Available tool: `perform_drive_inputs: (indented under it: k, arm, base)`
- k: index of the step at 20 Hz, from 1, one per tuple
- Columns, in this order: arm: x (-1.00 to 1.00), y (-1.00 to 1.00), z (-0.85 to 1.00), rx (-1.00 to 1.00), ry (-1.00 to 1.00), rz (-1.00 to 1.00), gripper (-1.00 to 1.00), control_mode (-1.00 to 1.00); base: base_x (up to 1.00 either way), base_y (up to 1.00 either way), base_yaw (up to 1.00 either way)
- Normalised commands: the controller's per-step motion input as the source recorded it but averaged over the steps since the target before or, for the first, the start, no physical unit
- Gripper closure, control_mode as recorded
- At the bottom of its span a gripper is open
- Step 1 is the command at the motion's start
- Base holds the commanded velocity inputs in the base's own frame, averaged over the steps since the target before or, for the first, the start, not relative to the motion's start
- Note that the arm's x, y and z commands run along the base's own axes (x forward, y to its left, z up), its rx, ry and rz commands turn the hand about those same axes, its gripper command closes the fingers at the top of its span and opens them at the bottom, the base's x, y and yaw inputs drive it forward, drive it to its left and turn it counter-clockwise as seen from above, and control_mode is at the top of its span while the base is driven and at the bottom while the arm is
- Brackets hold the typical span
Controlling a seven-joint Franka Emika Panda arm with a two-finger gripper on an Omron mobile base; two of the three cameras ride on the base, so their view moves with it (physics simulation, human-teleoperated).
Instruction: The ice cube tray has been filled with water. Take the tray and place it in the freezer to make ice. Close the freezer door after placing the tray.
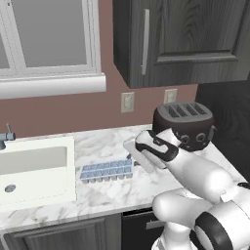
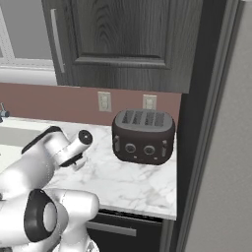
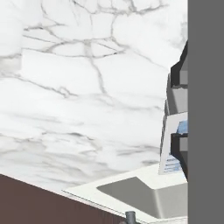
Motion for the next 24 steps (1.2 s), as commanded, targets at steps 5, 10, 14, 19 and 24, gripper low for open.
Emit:
perform_drive_inputs:
  k: [5, 10, 14, 19, 24]
  arm:
    - [-0.16, -0.14, 0.60, 0.00, -0.03, -0.16, 1.00, -1.00]
    - [-0.10, -0.27, 0.56, 0.00, 0.00, -0.14, 1.00, -1.00]
    - [-0.22, -0.33, 0.42, 0.00, 0.00, -0.13, 1.00, -1.00]
    - [-0.35, -0.29, 0.39, 0.00, -0.01, -0.14, 1.00, -1.00]
    - [-0.56, -0.07, 0.35, -0.02, -0.08, -0.11, 1.00, -1.00]
  base:
    - [0.00, 0.00, 0.00]
    - [0.00, 0.00, 0.00]
    - [0.00, 0.00, 0.00]
    - [0.00, 0.00, 0.00]
    - [0.00, 0.00, 0.00]
